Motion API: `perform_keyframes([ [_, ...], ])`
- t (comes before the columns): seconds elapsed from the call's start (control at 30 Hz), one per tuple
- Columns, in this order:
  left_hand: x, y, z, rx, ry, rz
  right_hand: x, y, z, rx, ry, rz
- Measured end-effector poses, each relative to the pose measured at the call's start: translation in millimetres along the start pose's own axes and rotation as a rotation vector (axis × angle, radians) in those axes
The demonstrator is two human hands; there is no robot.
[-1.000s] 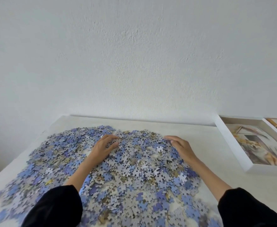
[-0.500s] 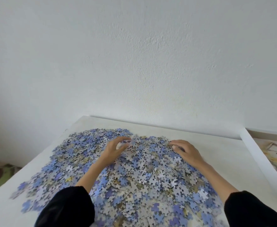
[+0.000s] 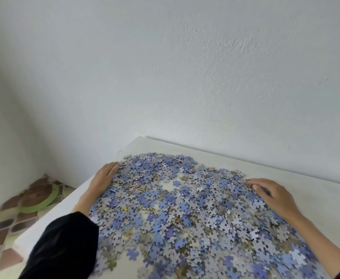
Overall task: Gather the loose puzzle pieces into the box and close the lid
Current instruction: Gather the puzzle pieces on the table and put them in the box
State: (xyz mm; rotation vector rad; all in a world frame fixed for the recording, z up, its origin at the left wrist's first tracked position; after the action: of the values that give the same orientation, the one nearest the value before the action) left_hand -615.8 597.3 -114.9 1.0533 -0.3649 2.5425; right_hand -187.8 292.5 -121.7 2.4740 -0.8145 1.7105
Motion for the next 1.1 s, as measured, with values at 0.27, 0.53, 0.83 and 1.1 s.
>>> perform_keyframes([
  [0.27, -25, 13, 36, -0.102, 0.103, -0.084, 1, 4, -4, -0.004, 0.037, -0.017],
  [0.53, -19, 25, 46, -0.093, 0.454, -0.071, 0, 5, -3, -0.033, 0.065, -0.032],
  [0.83, -12, -51, 9, 0.059, 0.381, 0.100, -3, 4, 0, -0.046, 0.054, 0.011],
  [1.1, -43, -86, 37, -0.032, 0.369, -0.119, -2, 4, -3, -0.043, 0.088, 0.029],
])
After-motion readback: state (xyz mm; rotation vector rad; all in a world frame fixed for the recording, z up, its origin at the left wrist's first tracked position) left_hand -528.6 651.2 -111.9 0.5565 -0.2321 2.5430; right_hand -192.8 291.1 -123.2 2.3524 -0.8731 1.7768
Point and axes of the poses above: each hand's wrist, its own y-axis away from the middle knuckle, its own x-axis out of the back of the hand, z = x × y, the point moved 2 cm from there along -y, towards the middle knuckle, and after that the axes turned 6 degrees about y, right-handed, at the moved point
